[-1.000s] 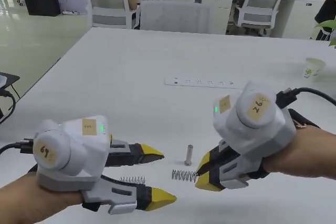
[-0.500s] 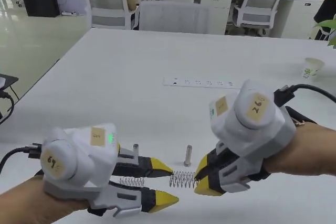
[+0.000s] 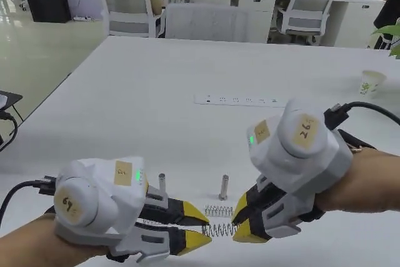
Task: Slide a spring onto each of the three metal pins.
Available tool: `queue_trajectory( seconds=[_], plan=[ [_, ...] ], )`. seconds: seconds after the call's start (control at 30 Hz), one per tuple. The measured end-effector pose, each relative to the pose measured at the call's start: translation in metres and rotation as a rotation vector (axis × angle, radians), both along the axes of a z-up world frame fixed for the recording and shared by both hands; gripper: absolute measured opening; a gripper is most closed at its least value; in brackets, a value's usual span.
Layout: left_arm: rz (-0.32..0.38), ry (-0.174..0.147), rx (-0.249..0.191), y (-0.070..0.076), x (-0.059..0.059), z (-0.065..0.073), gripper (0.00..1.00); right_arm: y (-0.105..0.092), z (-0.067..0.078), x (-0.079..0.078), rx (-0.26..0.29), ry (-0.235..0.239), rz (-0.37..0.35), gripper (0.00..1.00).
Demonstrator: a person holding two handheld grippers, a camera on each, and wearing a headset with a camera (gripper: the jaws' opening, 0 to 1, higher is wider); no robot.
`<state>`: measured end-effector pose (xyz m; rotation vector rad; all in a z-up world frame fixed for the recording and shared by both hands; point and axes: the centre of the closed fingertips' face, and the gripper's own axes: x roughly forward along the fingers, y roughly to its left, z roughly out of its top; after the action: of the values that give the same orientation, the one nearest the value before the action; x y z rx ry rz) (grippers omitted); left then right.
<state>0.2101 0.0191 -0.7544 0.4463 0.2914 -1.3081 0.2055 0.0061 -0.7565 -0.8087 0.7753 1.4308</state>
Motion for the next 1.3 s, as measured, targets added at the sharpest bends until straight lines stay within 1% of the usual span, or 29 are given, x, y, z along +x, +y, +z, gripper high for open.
queue_trajectory(
  seconds=[0.1, 0.17, 0.23, 0.33, 0.4, 0.73, 1.0, 1.17, 1.3],
  plan=[
    [0.001, -0.007, 0.009, 0.0, 0.0, -0.001, 0.03, 0.003, 0.006, 0.0, 0.025, 0.008, -0.01, 0.08],
    [0.005, -0.012, 0.013, 0.001, 0.001, -0.001, 0.03, 0.005, 0.011, 0.001, 0.05, 0.002, -0.016, 0.08],
    [0.006, -0.013, 0.015, 0.001, 0.002, -0.001, 0.03, 0.007, 0.015, 0.001, 0.07, 0.002, -0.021, 0.08],
    [0.005, -0.017, 0.018, 0.001, 0.002, -0.002, 0.03, 0.014, 0.022, -0.001, 0.115, 0.006, -0.027, 0.08],
    [0.004, -0.018, 0.018, 0.0, 0.002, -0.002, 0.02, 0.016, 0.025, -0.001, 0.132, 0.003, -0.03, 0.08],
    [0.003, -0.023, 0.012, -0.003, 0.002, 0.0, 0.02, 0.022, 0.031, 0.001, 0.146, -0.019, -0.023, 0.08],
    [0.001, -0.024, 0.006, -0.005, 0.003, 0.001, 0.02, 0.027, 0.035, 0.002, 0.158, -0.019, -0.019, 0.08],
    [-0.004, -0.024, 0.01, -0.005, 0.003, 0.0, 0.02, 0.028, 0.035, 0.002, 0.15, -0.019, -0.017, 0.08],
    [-0.002, -0.025, 0.005, -0.006, 0.004, 0.001, 0.02, 0.027, 0.036, 0.003, 0.141, -0.023, -0.017, 0.08]
  ],
)
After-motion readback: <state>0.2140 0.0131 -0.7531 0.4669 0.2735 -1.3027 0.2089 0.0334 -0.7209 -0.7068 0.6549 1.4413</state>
